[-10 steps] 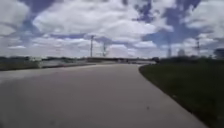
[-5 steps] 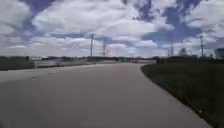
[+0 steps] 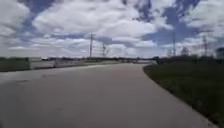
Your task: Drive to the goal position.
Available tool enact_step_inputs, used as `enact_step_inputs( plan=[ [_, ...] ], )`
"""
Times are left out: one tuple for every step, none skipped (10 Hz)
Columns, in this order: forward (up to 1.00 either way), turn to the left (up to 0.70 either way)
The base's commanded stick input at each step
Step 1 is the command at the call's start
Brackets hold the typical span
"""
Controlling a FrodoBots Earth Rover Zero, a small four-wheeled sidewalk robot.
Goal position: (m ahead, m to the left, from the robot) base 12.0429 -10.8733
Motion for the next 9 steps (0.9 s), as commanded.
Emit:
enact_step_inputs(
  plan=[
    [1.00, 0.00],
    [1.00, -0.14],
    [1.00, -0.22],
    [1.00, 0.00],
    [1.00, -0.02],
    [1.00, -0.22],
    [1.00, -0.03],
    [1.00, -0.03],
    [1.00, -0.24]
  ],
)
